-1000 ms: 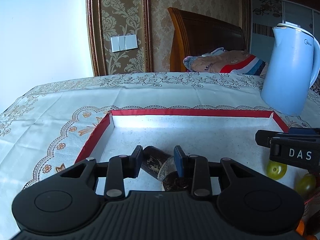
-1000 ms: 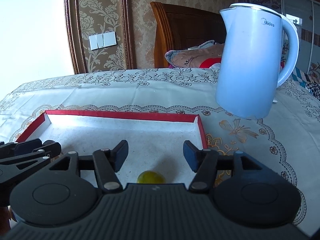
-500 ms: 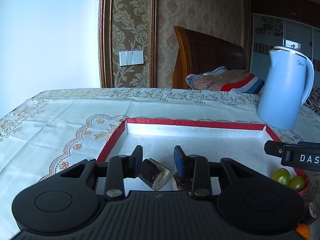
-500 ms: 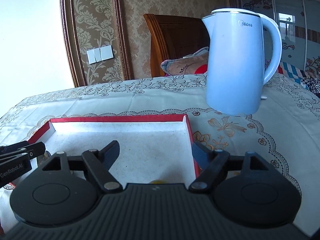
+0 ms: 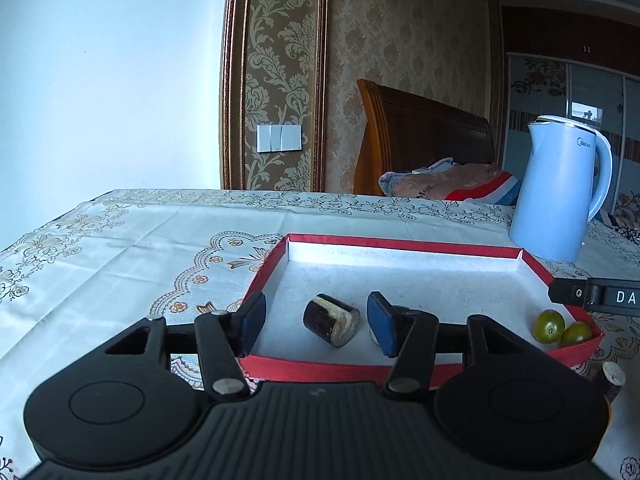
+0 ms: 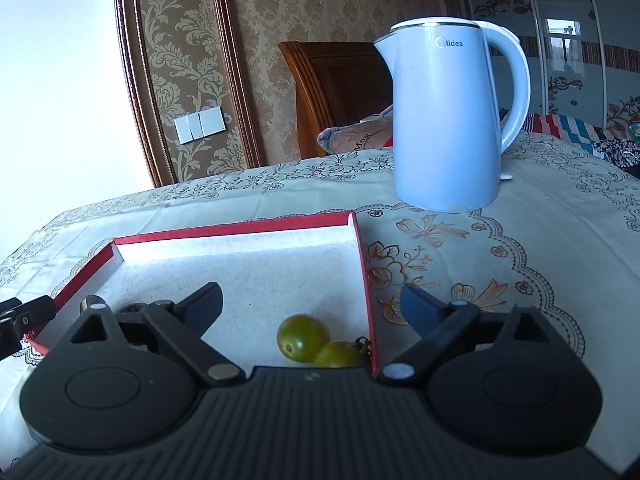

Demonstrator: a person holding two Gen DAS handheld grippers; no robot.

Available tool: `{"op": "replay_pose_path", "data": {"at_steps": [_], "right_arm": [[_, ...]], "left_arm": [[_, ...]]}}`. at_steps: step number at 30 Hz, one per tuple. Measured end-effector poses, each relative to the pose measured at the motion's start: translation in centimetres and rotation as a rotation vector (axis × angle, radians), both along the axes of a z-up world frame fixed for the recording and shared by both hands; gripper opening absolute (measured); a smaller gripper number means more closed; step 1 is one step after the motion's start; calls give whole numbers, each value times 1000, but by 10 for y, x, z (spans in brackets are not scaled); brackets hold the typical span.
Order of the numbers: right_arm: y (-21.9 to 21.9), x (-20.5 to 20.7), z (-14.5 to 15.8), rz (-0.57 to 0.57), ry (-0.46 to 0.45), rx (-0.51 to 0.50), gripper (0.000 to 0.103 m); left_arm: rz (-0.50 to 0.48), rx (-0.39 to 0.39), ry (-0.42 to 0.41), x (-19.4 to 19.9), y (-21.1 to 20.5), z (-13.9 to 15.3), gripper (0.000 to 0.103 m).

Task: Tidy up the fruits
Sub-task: 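Withdraw both open tools from the tray toward the produce beside it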

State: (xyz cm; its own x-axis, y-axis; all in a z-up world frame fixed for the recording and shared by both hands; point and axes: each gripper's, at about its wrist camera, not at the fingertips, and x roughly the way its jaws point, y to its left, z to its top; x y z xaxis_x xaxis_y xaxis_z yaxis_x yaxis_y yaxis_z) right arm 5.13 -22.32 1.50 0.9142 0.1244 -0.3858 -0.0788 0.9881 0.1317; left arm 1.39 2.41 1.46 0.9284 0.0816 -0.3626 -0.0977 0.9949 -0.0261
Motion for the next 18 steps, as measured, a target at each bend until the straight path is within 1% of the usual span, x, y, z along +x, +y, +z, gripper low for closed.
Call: {"op": "replay_pose_path", "data": {"at_steps": [6,10,15,18], "right_arm": [[-6,-18,-5,-10,-17,-4,98],[-7,-24,-4,-28,-51,-6,99],[-6,-28,-3,-28,-70,-10,100],[-7,-29,-4,-25,-65,-6,100]], "left_arm": [[-14,-24,-2,-13,7,-1,55],[-64,-42,49,-17,8,-7,57],[-84,11,67,-20,0,-13,59],[-92,26,89,-18,-3,-15,59]]}}
